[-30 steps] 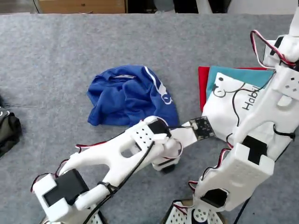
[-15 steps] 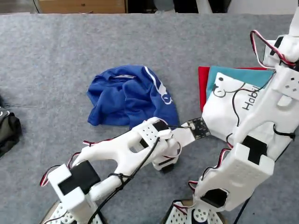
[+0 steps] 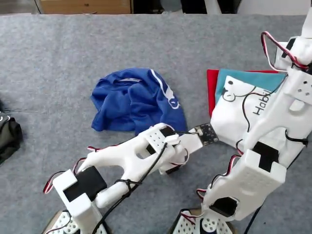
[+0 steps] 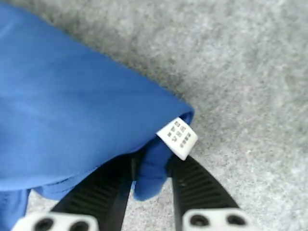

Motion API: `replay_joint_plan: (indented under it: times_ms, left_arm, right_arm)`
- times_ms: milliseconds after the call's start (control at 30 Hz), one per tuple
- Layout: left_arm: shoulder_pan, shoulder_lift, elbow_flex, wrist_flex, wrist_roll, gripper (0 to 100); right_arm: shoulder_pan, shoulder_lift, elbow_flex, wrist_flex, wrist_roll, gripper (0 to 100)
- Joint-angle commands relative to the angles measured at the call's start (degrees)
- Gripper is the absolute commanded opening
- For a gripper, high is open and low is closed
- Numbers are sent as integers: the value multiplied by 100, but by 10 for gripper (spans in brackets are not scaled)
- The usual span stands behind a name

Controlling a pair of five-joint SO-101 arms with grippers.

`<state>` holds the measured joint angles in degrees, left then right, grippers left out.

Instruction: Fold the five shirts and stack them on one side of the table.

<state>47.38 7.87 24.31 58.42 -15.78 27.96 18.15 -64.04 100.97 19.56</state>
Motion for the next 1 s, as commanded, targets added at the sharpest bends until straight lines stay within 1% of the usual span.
replay_joint_plan:
  times_ms: [0, 100, 167, 300, 433, 533, 633, 700, 833, 967]
  left_arm:
    - [-127, -105, -110, 114, -9, 29]
    - [-409, -334, -532, 818, 35, 28]
    - [-875, -782, -822, 1319, 35, 28]
    - [-2237, -2224, -1209, 1969, -9, 28]
    - [-3952, -3701, -1666, 2321, -9, 29]
    - [-5297, -4413, -1886, 2321, -9, 29]
    - [-6510, -4624, -2062, 2374, -193, 29]
    - [-7231, -4633, -2290, 2620, -378, 29]
    - [-8497, -4633, -2782, 3226, -765, 29]
    - [-9499, -4624, -2800, 3640, -1178, 29]
  right_arm:
    - [70, -321, -259, 18, 53, 181]
    - [70, -321, -277, 18, 9, 181]
    - [53, -321, -268, 18, 9, 181]
    - [-132, -277, -242, 26, 0, 181]
    - [-651, -277, -242, 26, 0, 184]
    - [-1345, -286, 4, 26, 0, 184]
    - [-2259, -277, 629, 26, 0, 184]
    - [-2971, -259, 1200, 18, 18, 184]
    - [-4457, -259, 2308, -264, 44, 184]
    - [-5591, 101, 3292, -1222, 9, 184]
